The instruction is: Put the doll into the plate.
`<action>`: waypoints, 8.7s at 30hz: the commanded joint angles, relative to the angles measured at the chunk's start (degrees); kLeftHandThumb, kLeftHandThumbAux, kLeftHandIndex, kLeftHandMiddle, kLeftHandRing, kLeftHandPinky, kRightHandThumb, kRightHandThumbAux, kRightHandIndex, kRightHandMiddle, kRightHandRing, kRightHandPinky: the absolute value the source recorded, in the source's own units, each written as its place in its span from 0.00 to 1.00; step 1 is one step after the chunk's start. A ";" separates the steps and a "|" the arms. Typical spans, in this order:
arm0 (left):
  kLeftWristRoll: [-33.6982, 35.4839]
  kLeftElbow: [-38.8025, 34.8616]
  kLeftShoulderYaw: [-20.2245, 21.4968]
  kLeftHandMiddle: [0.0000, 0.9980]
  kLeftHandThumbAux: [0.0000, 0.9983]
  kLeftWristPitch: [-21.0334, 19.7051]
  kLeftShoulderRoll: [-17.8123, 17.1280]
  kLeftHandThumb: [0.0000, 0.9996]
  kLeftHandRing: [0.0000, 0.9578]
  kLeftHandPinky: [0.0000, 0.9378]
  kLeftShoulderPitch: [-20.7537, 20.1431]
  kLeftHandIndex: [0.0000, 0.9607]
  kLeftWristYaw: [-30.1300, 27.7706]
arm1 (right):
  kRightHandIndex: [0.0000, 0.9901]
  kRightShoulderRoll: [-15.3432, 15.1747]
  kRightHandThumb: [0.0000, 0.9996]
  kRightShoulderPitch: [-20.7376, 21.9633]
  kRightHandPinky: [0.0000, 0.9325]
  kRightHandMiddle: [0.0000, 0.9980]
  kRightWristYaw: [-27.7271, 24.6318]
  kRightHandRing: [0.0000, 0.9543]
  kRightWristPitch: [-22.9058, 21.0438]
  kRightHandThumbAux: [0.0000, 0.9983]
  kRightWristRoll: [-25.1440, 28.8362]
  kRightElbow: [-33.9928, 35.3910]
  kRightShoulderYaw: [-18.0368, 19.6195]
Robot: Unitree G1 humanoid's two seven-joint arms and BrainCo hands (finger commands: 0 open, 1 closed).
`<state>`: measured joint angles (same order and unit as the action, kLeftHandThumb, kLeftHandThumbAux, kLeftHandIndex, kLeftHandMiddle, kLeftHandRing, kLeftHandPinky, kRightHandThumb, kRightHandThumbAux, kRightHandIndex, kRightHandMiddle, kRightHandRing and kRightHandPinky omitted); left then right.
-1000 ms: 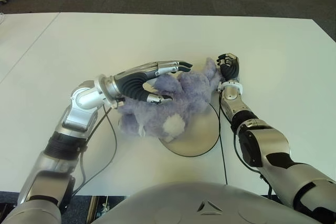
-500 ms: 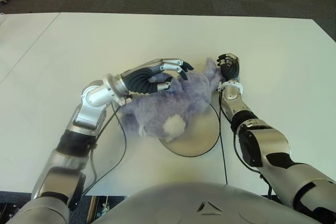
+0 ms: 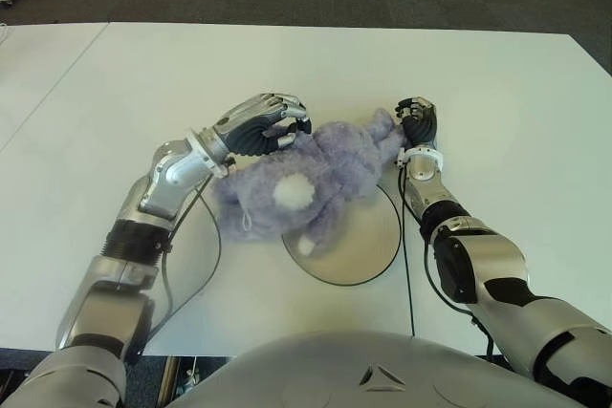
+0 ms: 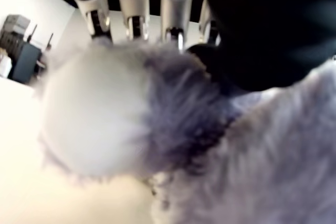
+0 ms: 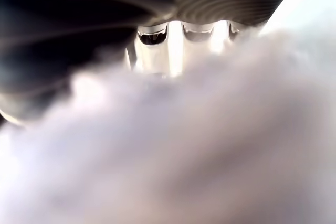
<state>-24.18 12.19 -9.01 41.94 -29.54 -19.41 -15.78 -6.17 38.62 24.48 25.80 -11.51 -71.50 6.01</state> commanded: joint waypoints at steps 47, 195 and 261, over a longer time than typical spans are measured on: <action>-3.70 -8.86 -0.23 0.14 0.41 -8.27 -10.67 0.31 0.14 0.12 4.17 0.10 -1.04 | 0.42 3.51 0.83 -10.48 0.50 0.46 -1.58 0.44 -5.66 0.70 0.75 -6.25 0.12; 10.75 -9.13 -6.24 0.80 0.49 -3.99 7.71 0.33 0.80 0.76 -4.86 0.71 -9.33 | 0.42 3.21 0.83 -9.93 0.53 0.46 1.08 0.50 -7.85 0.69 -2.31 -6.55 -2.80; 1.04 -8.79 -7.35 0.45 0.52 -1.80 7.22 0.47 0.48 0.48 -0.59 0.26 -4.54 | 0.42 4.83 0.84 -9.82 0.86 0.49 3.03 0.85 -6.13 0.69 -0.12 -5.29 -2.34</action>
<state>-20.26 0.87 -16.48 39.50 -21.41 -21.28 -21.93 -3.68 38.58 28.34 25.33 -11.69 -70.19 3.92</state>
